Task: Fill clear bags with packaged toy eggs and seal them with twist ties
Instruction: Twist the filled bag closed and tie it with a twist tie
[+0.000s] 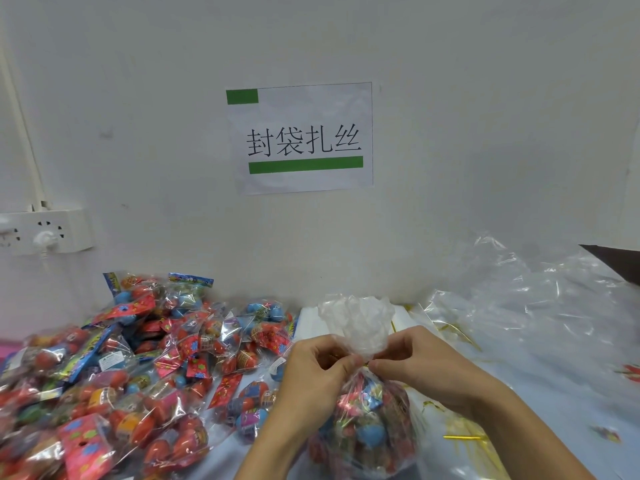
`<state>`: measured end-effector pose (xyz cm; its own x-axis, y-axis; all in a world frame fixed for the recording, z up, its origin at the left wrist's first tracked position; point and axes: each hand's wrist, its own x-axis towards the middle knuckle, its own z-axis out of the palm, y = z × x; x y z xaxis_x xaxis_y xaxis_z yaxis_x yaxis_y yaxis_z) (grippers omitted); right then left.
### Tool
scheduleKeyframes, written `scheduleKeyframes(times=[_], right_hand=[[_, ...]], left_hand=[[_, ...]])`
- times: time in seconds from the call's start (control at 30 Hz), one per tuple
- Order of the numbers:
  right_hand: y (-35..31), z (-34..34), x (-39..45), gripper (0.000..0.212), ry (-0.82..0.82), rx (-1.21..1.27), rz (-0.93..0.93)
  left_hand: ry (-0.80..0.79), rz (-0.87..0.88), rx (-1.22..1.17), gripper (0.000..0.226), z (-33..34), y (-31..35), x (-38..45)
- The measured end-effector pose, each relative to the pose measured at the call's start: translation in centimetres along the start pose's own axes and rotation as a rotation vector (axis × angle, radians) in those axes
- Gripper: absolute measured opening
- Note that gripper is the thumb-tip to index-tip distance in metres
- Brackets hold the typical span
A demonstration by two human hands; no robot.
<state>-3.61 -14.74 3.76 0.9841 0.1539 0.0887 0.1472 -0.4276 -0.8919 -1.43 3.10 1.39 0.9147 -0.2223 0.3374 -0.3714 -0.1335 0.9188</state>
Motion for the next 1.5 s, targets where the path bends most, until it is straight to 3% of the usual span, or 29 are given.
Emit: scheduleKeyframes(times=[0.53, 0.8, 1.1, 1.3, 1.5], right_hand=[[-0.3, 0.4, 0.0, 0.017, 0.009, -0.05, -0.016], [0.1, -0.2, -0.2, 0.029, -0.043, 0.132, 0.03], [0.4, 0.3, 0.1, 0.006, -0.02, 0.191, -0.036], [0.7, 0.3, 0.3, 0.017, 0.002, 0.182, -0.035], [0.9, 0.6, 0.5, 0.004, -0.035, 0.172, -0.077]], left_hand=[[0.009, 0.007, 0.045, 0.011, 0.0, 0.5, -0.2], [0.038, -0.026, -0.006, 0.016, -0.2, 0.8, -0.3], [0.046, -0.033, -0.019, 0.022, -0.2, 1.1, -0.5], [0.059, -0.038, -0.054, 0.022, -0.2, 0.9, -0.4], [0.068, -0.016, -0.061, 0.028, -0.1, 0.6, -0.1]])
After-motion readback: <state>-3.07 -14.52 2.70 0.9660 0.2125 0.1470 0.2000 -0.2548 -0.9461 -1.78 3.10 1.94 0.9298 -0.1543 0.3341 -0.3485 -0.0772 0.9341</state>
